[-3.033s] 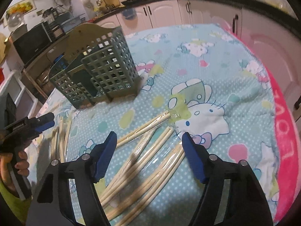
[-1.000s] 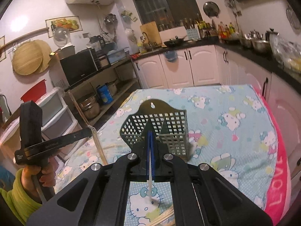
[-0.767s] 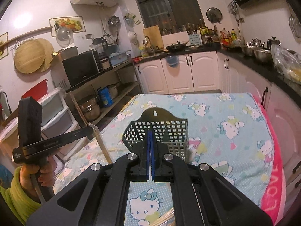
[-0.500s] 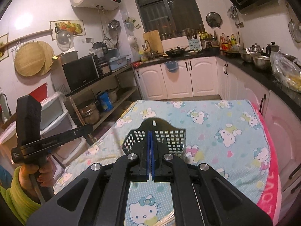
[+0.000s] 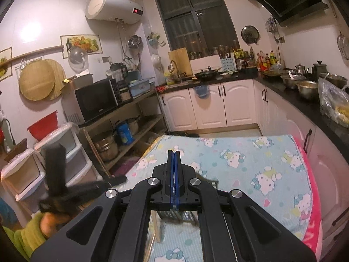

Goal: Organize utensils
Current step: 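Lift the left gripper's chopstick over the green caddy while the right gripper carries its chopstick there, then lower the chopstick into the caddy and open the left gripper while the right gripper releases its chopstick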

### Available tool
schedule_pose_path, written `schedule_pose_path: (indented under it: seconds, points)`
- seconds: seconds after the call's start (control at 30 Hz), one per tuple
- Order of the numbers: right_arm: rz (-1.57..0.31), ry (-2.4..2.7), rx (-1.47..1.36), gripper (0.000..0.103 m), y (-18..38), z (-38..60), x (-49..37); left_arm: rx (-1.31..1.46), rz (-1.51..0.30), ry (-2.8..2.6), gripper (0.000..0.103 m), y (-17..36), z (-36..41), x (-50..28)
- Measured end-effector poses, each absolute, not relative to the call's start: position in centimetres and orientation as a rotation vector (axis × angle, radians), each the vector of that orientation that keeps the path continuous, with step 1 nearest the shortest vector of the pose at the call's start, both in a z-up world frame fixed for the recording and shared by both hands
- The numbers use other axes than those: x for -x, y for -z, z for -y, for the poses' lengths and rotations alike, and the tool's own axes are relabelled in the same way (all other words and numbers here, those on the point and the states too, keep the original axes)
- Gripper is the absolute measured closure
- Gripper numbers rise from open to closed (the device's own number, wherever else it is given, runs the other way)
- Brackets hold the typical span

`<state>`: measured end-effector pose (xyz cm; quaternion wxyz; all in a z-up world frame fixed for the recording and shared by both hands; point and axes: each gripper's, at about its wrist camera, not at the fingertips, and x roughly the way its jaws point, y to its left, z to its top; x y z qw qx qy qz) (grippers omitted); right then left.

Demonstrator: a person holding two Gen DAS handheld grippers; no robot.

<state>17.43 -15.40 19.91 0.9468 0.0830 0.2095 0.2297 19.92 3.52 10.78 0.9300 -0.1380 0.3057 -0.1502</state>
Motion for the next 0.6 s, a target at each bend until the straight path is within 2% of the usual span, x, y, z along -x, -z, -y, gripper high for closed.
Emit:
schedule_pose_path:
  seconds: [0.07,0.13,0.2,0.27,0.6]
  points:
    - [-0.416,-0.467,-0.172,0.102,-20.5,15.3,-17.9,0.279,-0.643,0.297,0.085,-10.1,-3.8,-20.7]
    - [-0.405,-0.464,-0.176,0.102,-21.1,15.2,-18.5,0.258,-0.666,0.288,0.074,-9.4,-3.7,-21.5]
    - [-0.397,-0.466,-0.18,0.102,-21.5,15.2,-19.0,0.243,-0.681,0.272,0.074,-8.7,-3.5,-22.3]
    - [-0.384,-0.469,-0.179,0.102,-22.1,15.0,-19.5,0.223,-0.686,0.252,0.069,-8.1,-3.4,-22.8]
    - [-0.358,-0.468,-0.157,0.102,-23.4,14.1,-22.7,0.186,-0.712,0.213,0.069,-6.6,-2.8,-25.7]
